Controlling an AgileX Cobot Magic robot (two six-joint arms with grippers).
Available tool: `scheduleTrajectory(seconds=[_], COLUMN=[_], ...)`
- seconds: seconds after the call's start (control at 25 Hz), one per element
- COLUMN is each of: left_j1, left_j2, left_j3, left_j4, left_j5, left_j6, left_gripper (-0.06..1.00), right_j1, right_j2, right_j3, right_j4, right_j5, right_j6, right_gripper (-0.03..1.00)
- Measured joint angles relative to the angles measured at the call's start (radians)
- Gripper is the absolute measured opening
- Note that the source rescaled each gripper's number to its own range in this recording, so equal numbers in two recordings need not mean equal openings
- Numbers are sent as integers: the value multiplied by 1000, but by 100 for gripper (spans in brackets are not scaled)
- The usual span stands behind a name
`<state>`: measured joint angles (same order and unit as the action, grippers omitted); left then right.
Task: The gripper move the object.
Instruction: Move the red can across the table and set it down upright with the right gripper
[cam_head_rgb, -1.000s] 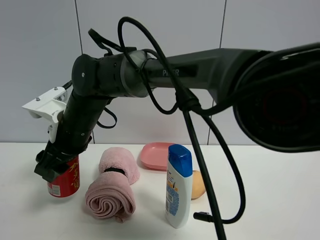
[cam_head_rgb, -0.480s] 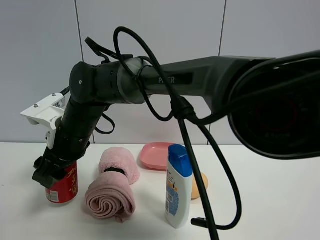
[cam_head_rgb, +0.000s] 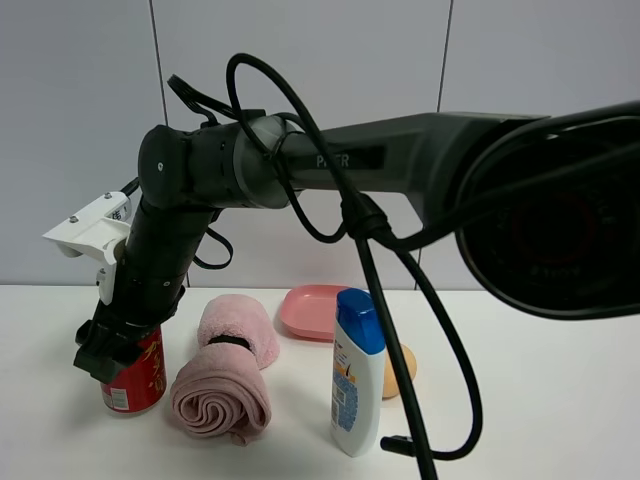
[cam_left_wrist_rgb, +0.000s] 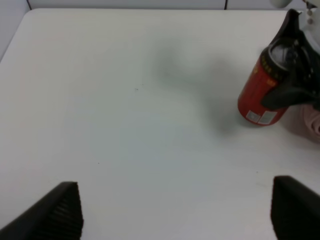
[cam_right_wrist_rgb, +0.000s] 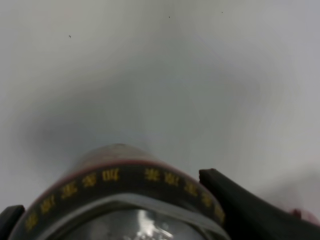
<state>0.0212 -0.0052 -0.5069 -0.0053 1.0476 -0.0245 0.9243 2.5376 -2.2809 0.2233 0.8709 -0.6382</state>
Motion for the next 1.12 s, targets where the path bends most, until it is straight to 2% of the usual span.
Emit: scheduleTrajectory(seconds=[1.12], left_j1=[0], left_j2=[0], left_j3=[0], left_j4=[0], left_j5=[0], left_j6=[0], left_gripper=[100], right_j1=[0], right_j2=[5], right_j3=[0], right_j4=[0], right_j5=[1], right_j6=[0], right_gripper=[2])
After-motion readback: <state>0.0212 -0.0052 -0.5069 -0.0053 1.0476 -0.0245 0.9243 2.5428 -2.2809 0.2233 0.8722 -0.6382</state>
